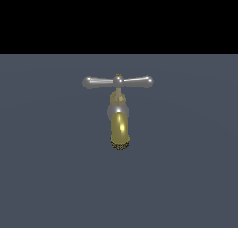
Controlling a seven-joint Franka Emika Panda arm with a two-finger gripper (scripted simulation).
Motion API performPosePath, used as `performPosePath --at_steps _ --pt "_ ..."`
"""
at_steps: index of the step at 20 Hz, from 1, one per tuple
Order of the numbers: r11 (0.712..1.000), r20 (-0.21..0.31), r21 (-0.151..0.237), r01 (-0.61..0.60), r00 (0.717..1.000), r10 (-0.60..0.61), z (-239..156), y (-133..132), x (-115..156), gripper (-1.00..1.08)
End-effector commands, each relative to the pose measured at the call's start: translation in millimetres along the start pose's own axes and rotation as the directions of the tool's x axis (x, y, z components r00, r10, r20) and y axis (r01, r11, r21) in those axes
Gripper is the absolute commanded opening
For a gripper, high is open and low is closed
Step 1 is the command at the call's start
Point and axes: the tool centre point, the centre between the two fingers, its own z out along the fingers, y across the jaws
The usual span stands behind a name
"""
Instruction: Turn on the faucet by rotating a designated handle.
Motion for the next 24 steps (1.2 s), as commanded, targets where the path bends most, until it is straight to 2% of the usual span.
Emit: performPosePath --at_steps 1,16,24 --pt "1.000 0.000 0.000 0.000 1.000 0.000 0.0 0.0 0.0 -1.00" --pt "1.000 -0.001 0.009 -0.027 1.000 0.027 2.8 -8.3 5.9 -1.00" --pt "0.995 0.005 0.027 -0.096 0.995 0.096 9.2 -12.9 25.8 -1.00"
